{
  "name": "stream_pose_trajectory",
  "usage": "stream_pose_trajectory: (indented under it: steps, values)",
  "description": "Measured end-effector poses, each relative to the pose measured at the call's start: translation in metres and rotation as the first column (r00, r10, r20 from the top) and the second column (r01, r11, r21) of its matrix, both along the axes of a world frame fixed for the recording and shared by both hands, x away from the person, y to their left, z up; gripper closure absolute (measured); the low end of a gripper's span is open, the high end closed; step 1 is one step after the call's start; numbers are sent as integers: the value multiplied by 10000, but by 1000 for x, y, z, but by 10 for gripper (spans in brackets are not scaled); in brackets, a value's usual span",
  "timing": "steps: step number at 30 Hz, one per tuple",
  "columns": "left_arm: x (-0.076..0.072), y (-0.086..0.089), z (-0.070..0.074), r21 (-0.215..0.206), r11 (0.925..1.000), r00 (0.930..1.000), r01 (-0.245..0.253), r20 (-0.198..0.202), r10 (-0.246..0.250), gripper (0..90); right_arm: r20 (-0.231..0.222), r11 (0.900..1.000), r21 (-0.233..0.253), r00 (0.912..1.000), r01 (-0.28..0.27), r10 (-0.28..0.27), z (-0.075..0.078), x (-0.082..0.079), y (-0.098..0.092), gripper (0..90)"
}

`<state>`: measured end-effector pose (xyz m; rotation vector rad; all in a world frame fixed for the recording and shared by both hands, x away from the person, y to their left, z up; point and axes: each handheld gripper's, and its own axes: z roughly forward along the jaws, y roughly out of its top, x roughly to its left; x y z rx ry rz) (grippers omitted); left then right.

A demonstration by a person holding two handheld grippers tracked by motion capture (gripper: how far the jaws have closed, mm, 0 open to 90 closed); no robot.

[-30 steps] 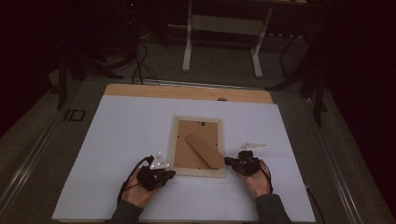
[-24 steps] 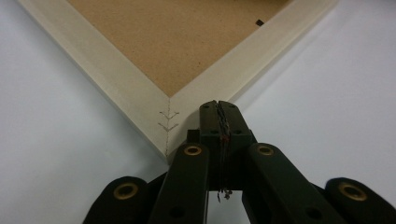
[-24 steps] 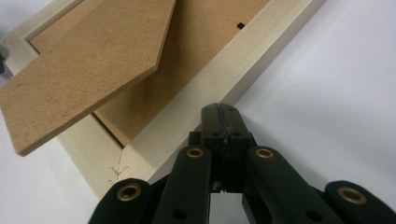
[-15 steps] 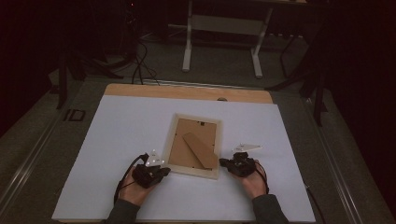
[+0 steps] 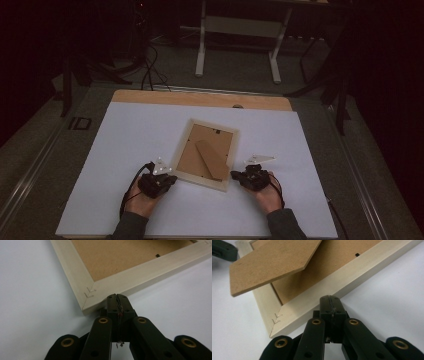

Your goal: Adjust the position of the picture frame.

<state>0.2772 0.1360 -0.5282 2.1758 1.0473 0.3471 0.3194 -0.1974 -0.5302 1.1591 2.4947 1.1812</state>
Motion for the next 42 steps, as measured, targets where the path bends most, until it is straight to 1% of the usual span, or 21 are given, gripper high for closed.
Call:
stream_pose_trajectory:
  steps: [2, 3, 6, 12, 14, 15, 16, 17, 18, 19, 21, 24, 25, 28, 29, 31, 32, 34, 37, 40, 42]
  values:
    - [0, 0, 0, 71, 9999, 10000, -94, -21, 94, 900, 16, 10000, -8, 10000, -21, 21, 0, 0, 1, 898]
    - [1, -1, -2, 265, 9996, 9999, -118, -36, 119, 900, 4, 10000, -11, 10000, -59, 59, 0, -1, 1, 898]
    - [1, -2, -2, 288, 9995, 9999, -118, -20, 119, 900, 28, 9999, -23, 9999, -143, 143, 0, -2, 4, 898]
    - [4, 0, -3, 76, 9997, 9998, -218, -15, 218, 900, 16, 9998, -1, 9998, -198, 198, -1, -2, 6, 898]
    - [5, 1, -4, -32, 9995, 9995, -307, -18, 307, 900, 36, 9997, -11, 9997, -248, 248, -1, -3, 8, 898]
    - [7, 2, -5, -93, 9990, 9991, -433, 13, 433, 900, 77, 9996, -3, 9995, -295, 295, -2, -4, 11, 898]
    - [7, 2, -5, -93, 9990, 9991, -433, 13, 433, 900, 77, 9996, -3, 9995, -295, 295, -2, -4, 11, 898]
    - [8, 3, -5, -105, 9982, 9982, -587, 62, 588, 900, 138, 9994, -3, 9993, -342, 342, -3, -6, 16, 898]
    - [8, 3, -5, -105, 9982, 9982, -587, 62, 588, 900, 138, 9994, -3, 9993, -342, 342, -3, -6, 16, 898]
    - [9, 4, -5, -120, 9979, 9979, -642, 77, 643, 900, 141, 9987, -144, 9987, -484, 486, -5, -8, 22, 897]
    - [11, 5, -6, -173, 9973, 9974, -719, 78, 720, 900, 204, 9987, -192, 9986, -482, 486, -6, -9, 24, 897]
    - [12, 7, -6, -197, 9965, 9967, -807, 82, 809, 900, 229, 9981, -178, 9980, -583, 588, -6, -9, 29, 898]
    - [13, 8, -6, -231, 9961, 9963, -849, 73, 851, 900, 179, 9983, -97, 9982, -572, 574, -6, -10, 32, 898]
    - [14, 9, -6, -306, 9948, 9952, -974, 36, 975, 900, 180, 9979, -117, 9978, -636, 638, -6, -10, 35, 898]
    - [15, 11, -6, -298, 9943, 9947, -1026, 43, 1027, 900, 99, 9964, -86, 9964, -840, 840, -6, -10, 38, 897]
    - [15, 12, -6, -276, 9938, 9942, -1075, 56, 1077, 900, 144, 9955, -185, 9955, -929, 932, -5, -10, 39, 897]
    - [15, 13, -6, -306, 9931, 9935, -1133, 42, 1135, 900, 221, 9951, -342, 9954, -929, 937, -3, -8, 40, 897]
    - [16, 14, -6, -357, 9921, 9927, -1204, 17, 1206, 900, 289, 9970, -112, 9967, -761, 764, 1, -2, 35, 897]
    - [16, 14, -6, -369, 9915, 9922, -1247, 15, 1249, 900, 425, 9994, -52, 9985, -351, 352, 5, 11, 26, 897]
    - [17, 15, -7, -418, 9911, 9920, -1261, -8, 1261, 900, 334, 9999, 106, 9994, -62, 59, 7, 25, 19, 897]
    - [17, 15, -7, -435, 9909, 9919, -1272, -19, 1273, 900, 345, 9999, 85, 9993, 128, -131, 8, 34, 17, 897]
